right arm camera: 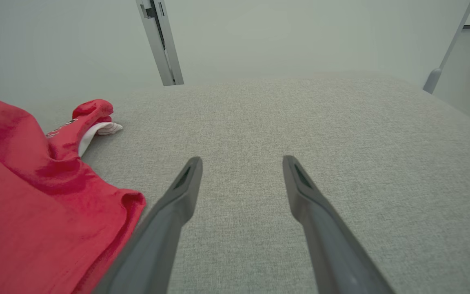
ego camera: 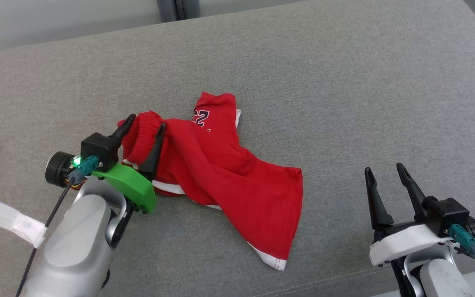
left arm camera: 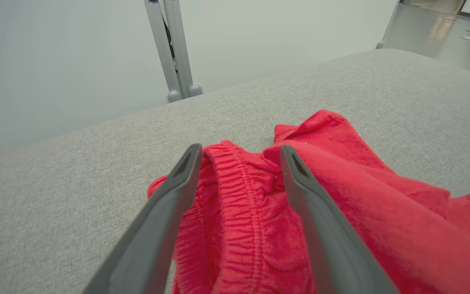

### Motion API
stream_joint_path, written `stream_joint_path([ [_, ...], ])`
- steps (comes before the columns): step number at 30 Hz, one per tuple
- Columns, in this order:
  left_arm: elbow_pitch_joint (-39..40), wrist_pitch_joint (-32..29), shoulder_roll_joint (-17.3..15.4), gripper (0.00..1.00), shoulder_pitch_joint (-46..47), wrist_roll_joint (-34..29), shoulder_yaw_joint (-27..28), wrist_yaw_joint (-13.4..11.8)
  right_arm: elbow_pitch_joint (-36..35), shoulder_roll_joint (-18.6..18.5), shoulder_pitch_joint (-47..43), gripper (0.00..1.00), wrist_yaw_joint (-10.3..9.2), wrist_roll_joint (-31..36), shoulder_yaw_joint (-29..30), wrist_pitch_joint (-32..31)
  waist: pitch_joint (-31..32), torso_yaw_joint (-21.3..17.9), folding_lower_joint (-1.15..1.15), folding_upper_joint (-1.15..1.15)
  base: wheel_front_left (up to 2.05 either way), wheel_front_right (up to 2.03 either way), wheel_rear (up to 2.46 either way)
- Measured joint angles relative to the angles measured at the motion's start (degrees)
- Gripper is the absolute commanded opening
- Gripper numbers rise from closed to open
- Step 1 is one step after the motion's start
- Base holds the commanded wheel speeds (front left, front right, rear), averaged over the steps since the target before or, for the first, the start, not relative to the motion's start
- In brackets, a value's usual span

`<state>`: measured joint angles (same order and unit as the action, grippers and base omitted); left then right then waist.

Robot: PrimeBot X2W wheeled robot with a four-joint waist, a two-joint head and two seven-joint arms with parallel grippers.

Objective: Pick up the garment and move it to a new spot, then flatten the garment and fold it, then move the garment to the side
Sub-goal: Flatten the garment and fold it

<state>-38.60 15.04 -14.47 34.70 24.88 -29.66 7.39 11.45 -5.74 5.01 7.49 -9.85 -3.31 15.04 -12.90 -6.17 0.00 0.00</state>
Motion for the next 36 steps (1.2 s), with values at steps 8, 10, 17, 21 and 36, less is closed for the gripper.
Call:
stream_joint_path([
  [8, 8.9, 0.1, 0.1, 1.00, -7.2, -1.4, 2.0, 0.0, 0.6, 0.0, -0.9, 1.00, 0.00, -0.1, 0.0, 0.0, 2.2, 2.8, 0.00, 0.00, 0.00, 0.00, 0.00],
  [10, 9.9, 0.1, -0.4, 1.00, -8.6, -1.9, 1.8, 0.0, 0.6, -0.1, -1.1, 1.00, 0.00, -0.1, 0.0, 0.0, 2.7, 3.6, 0.00, 0.00, 0.00, 0.00, 0.00],
  [17, 8.0, 0.1, -3.8, 1.00, -9.1, -2.9, 0.9, 0.0, 0.8, -0.1, -1.0, 1.00, 0.00, -0.4, -1.2, 0.0, 3.6, 4.1, 0.00, 0.00, 0.00, 0.00, 0.00],
  [21, 5.8, 0.1, -5.0, 1.00, -7.8, -2.8, -1.4, 0.0, 0.7, -0.1, -0.8, 1.00, 0.00, -0.6, -1.2, 0.0, 2.8, 2.8, 0.00, 0.00, 0.00, 0.00, 0.00],
  [36, -0.1, 0.1, -5.9, 0.00, -3.9, 2.2, -8.3, 0.0, 0.2, -0.2, -0.6, 1.00, 0.00, -0.7, -0.3, 0.0, 1.5, -0.6, 0.00, 0.00, 0.00, 0.00, 0.00],
])
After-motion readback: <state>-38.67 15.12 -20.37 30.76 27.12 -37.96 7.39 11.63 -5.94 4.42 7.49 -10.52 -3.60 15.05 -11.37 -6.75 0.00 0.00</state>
